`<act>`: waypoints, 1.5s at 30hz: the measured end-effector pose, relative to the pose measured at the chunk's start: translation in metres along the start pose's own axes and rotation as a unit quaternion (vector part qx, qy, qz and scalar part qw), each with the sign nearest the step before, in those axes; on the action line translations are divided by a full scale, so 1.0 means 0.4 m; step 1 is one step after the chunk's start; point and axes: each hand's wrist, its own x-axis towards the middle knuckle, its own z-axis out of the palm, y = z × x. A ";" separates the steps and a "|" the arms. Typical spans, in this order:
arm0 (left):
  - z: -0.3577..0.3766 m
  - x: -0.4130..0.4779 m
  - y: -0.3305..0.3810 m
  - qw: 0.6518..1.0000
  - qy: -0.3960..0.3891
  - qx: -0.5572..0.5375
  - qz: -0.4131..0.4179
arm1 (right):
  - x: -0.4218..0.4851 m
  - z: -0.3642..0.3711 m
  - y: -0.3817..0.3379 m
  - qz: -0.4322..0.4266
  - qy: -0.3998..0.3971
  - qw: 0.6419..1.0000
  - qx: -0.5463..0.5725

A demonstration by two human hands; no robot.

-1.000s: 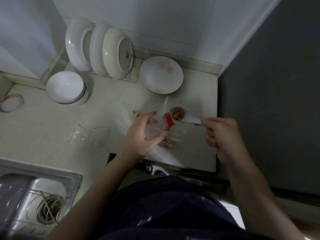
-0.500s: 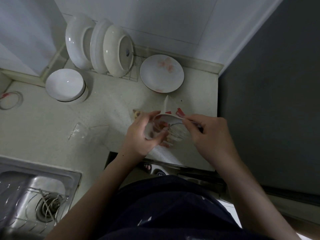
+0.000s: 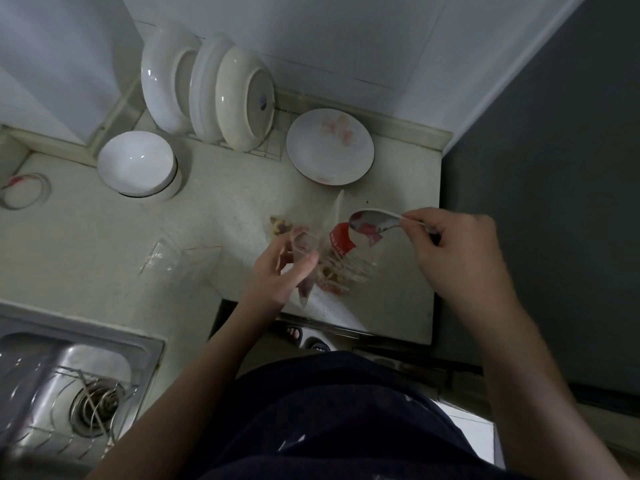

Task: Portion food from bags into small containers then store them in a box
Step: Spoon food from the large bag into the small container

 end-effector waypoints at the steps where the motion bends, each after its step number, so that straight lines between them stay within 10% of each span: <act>1: -0.001 -0.002 0.002 1.000 0.002 0.001 0.002 | 0.007 0.006 -0.003 -0.008 -0.024 0.999 -0.031; 8: -0.012 -0.003 -0.005 1.000 0.025 0.000 -0.004 | 0.082 0.111 -0.030 -0.126 -0.209 0.937 -0.252; 23: -0.037 -0.005 -0.007 0.990 0.133 -0.046 0.000 | 0.156 0.272 -0.011 -0.137 -0.373 0.891 -0.221; 34: -0.044 -0.006 -0.007 0.989 0.135 -0.051 0.012 | 0.166 0.312 0.030 0.033 -0.398 0.882 -0.251; 45: -0.035 0.009 -0.030 0.993 0.115 -0.030 -0.010 | 0.122 0.243 0.186 0.381 -0.389 0.828 0.134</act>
